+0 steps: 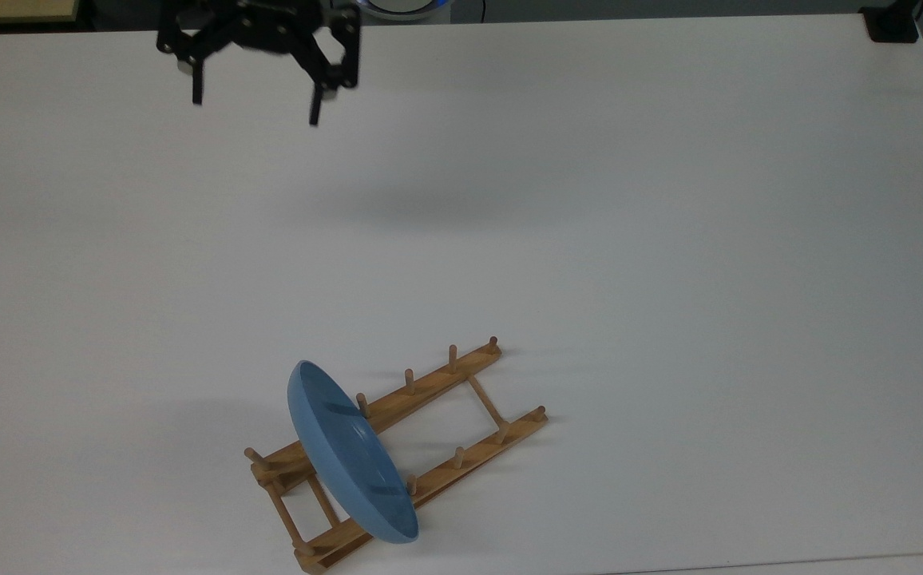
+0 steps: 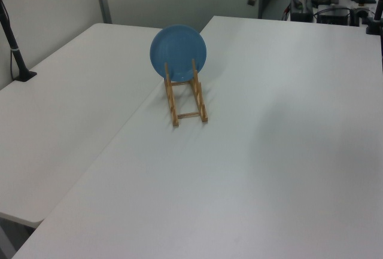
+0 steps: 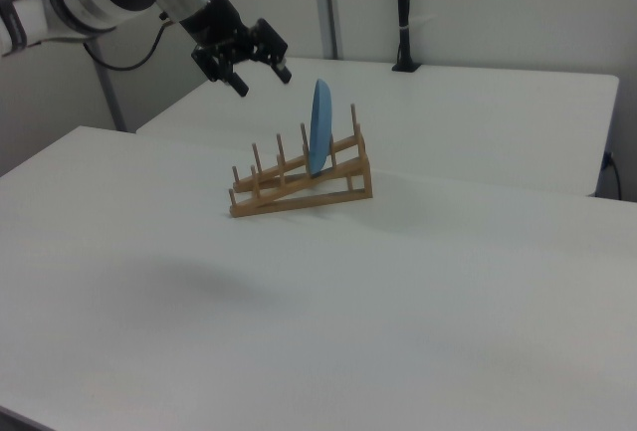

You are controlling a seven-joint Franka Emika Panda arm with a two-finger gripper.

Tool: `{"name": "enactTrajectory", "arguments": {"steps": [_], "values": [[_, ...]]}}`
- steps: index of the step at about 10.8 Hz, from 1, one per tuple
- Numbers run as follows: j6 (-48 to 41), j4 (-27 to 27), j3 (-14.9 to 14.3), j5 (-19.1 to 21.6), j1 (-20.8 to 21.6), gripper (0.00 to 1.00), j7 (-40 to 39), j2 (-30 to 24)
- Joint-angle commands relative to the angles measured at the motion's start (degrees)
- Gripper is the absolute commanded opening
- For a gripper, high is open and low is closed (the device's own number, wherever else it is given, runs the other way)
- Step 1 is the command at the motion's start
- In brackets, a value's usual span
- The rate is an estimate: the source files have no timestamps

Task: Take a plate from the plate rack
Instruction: 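Lower the open gripper onto the rim of the blue plate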

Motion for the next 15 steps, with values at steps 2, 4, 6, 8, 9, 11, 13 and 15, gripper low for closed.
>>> {"name": "enactTrajectory", "arguments": {"steps": [2,4,6,8,9,11,13,15], "values": [[13.48,5.06,-0.65,-12.86,1.48,0.97,5.93,8.67],[14.71,12.45,-0.91,-18.23,2.96,0.89,10.44,16.84],[17.95,13.09,-1.17,-19.66,3.68,0.83,10.8,20.03],[19.2,17.2,-2.83,-19.66,4.12,0.81,10.89,24.77],[19.29,18.97,-4.5,-19.66,4.9,0.81,10.98,26.88],[23.48,19.95,-7.92,-19.66,7.01,0.81,16.57,30.4],[25.53,20.04,-9.61,-19.66,8.42,0.81,20.11,32.17],[25.79,20.04,-9.61,-19.66,8.52,0.71,20.21,32.26]]}}
